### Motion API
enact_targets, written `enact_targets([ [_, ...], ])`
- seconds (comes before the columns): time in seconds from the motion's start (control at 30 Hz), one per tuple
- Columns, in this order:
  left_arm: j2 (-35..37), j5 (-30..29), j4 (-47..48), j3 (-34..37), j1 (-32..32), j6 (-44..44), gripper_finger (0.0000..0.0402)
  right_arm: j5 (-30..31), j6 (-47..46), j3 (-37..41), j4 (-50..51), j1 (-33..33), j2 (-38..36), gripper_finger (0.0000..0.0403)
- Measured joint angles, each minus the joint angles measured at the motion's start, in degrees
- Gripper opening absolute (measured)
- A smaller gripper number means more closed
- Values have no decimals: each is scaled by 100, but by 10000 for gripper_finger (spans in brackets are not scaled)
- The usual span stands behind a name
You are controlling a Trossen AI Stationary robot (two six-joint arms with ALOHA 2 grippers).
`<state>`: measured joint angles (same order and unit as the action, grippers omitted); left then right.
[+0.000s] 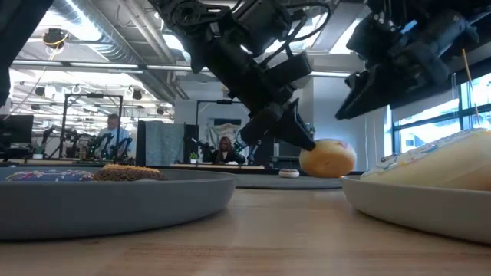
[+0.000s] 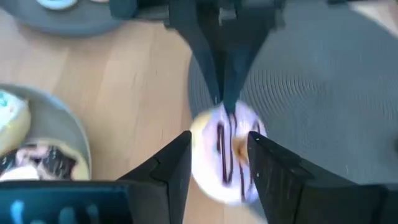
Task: Pick & Place donuts
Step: Put large pink donut on the gray plate
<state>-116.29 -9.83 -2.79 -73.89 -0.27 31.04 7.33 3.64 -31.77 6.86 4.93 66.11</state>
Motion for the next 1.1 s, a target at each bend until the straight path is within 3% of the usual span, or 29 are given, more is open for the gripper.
enact_targets([
  [0.3,0,-8,144,0,0,36,10,1,124,11,-601,0,874,158],
  [0.83,0,-117,107,0,-55,105,8,8,-40,13,-1003,-2,1499,156],
  [1.1,4,-102,85,1,-55,108,8,12,-53,13,-1007,-11,1516,88],
])
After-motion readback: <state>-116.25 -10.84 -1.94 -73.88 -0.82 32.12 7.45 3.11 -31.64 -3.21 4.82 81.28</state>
